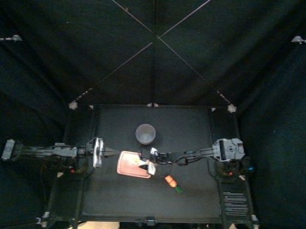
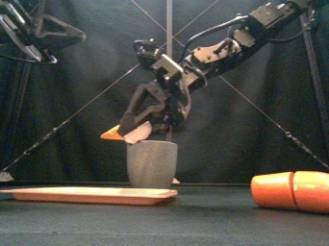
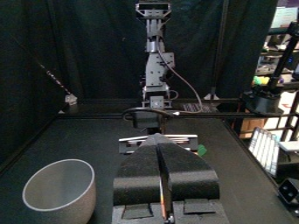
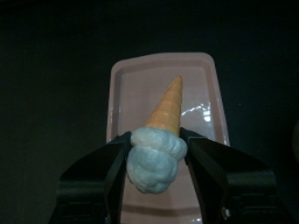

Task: Pick the ice cream then place it on the pink plate
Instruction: Drop ice cream on the pink plate and return to neutral

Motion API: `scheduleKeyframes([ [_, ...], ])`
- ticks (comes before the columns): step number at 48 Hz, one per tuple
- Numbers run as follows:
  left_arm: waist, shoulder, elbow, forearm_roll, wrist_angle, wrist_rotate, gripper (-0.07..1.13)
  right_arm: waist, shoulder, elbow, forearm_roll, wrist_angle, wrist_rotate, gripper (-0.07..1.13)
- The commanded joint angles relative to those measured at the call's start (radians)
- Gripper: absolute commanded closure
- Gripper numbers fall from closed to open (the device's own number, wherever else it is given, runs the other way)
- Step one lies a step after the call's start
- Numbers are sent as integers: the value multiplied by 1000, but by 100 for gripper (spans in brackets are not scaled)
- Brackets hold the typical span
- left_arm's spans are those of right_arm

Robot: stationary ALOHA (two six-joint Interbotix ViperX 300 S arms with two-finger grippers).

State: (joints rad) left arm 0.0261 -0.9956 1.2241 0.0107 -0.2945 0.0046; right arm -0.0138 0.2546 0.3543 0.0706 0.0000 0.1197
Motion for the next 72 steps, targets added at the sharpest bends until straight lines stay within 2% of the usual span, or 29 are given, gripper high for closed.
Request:
scheduleKeyframes([
  [1,0,-2,-8,2,-5,0,108,3,-2,-46,-9,2,0,21],
  [4,0,-5,-8,0,-5,0,108,5,5,-49,-9,2,0,8],
  [8,2,-5,-6,2,-3,2,108,3,0,-48,-11,3,0,0],
  [18,0,-6,-6,3,-3,2,108,-9,-115,14,-40,-2,-8,1],
  [26,0,-8,-5,3,-3,2,108,-63,-341,169,-71,-57,-2,1],
  [35,2,-8,-2,3,-3,2,108,-75,-621,357,-78,-181,-6,1],
  [58,3,-11,-5,5,-3,2,108,-15,-1138,669,-114,-221,-2,1],
  [72,3,-11,-2,3,-3,3,108,6,-1238,753,-133,-222,-2,1],
])
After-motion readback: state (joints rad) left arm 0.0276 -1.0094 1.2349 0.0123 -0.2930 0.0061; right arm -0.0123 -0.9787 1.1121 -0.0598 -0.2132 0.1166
